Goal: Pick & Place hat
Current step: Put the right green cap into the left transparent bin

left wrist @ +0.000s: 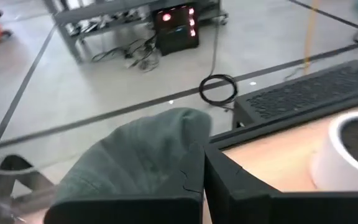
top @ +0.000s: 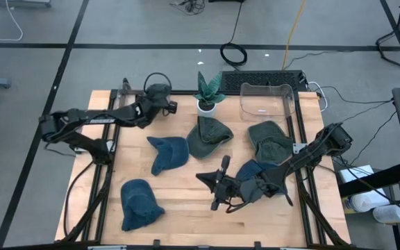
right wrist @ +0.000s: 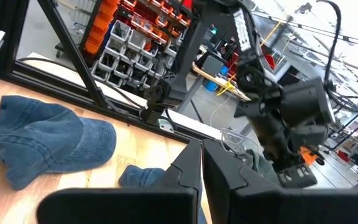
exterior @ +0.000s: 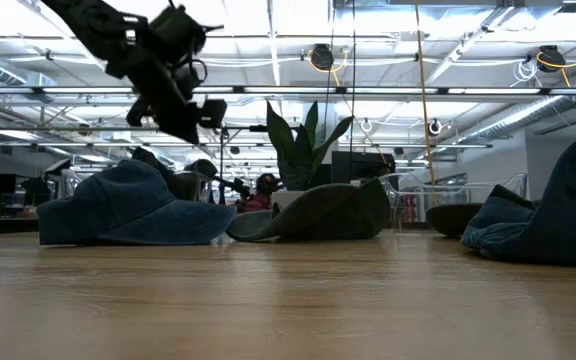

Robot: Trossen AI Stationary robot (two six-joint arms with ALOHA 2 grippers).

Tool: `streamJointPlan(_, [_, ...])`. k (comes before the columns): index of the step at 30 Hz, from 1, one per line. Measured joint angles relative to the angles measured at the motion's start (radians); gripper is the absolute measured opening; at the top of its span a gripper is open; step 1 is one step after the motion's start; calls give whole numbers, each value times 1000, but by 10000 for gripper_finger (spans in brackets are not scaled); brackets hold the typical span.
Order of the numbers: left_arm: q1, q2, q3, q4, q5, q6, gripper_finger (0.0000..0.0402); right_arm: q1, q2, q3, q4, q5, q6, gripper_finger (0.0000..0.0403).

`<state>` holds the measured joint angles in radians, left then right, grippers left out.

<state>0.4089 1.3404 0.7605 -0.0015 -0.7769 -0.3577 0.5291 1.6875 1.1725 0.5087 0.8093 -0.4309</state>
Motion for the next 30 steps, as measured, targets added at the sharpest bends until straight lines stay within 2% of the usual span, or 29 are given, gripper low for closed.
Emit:
streamJointPlan(5, [-55, -51, 0, 4, 5, 73, 0, 0, 0, 0, -4, 0, 0, 4])
streamJointPlan(9, [-90, -91, 0, 3, 58, 126, 0, 0, 0, 0, -15, 0, -23, 4])
streamJointPlan(14, [-134, -135, 0, -8, 205, 220, 0, 0, 0, 0, -14, 0, -64, 4])
streamJointPlan(20, [-204, -177, 0, -78, 353, 247, 0, -1, 0, 0, -13, 1, -63, 4])
streamJointPlan(30, [-404, -212, 0, -132, 539, 267, 0, -2, 0, 0, -21, 1, -84, 4])
